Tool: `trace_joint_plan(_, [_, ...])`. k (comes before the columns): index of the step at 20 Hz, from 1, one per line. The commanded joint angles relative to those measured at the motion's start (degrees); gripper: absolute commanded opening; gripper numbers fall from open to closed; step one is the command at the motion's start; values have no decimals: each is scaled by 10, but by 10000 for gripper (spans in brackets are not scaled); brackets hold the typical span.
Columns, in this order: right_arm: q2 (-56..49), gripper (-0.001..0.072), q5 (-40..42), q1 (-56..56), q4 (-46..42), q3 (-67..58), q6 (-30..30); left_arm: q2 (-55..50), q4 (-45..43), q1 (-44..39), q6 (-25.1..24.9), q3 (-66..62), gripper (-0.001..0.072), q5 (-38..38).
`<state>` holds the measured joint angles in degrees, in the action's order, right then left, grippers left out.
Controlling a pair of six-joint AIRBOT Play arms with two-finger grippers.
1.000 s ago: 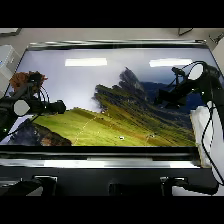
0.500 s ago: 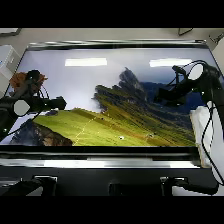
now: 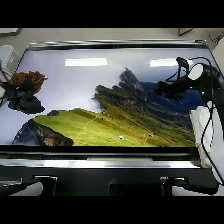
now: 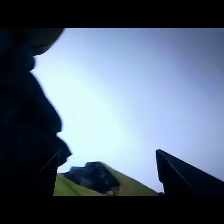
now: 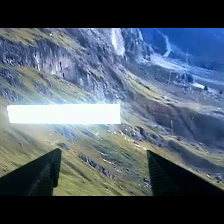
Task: Fold the clothes and pants, and hang the long-sleeved shirts on hangers.
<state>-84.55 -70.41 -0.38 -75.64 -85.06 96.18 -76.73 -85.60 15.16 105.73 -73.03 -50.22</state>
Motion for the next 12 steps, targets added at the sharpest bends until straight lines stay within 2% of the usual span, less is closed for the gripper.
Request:
trace_joint_plan(1, [0, 607, -6, 0, 0, 0, 0, -110, 160, 166, -27, -67, 720, -167])
trace_joint_plan(4, [0, 607, -28, 0, 0, 0, 0, -152, 194, 175, -72, -67, 720, -120])
trace_joint_plan(7, [0, 607, -66, 0, 0, 0, 0, -176, 191, 157, -78, -68, 720, -55])
trace_joint_plan(9, [0, 607, -108, 0, 5, 0, 0, -195, 190, 151, -78, -68, 715, -54])
trace_joint_plan(10, [0, 607, -129, 0, 7, 0, 0, -202, 191, 149, -78, -68, 436, -65])
trace_joint_plan(11, [0, 608, -149, 0, 11, 0, 0, -203, 203, 146, -87, -68, 51, -82])
trace_joint_plan(12, [0, 608, -167, 0, 11, 0, 0, -196, 235, 142, -130, -68, 33, -88])
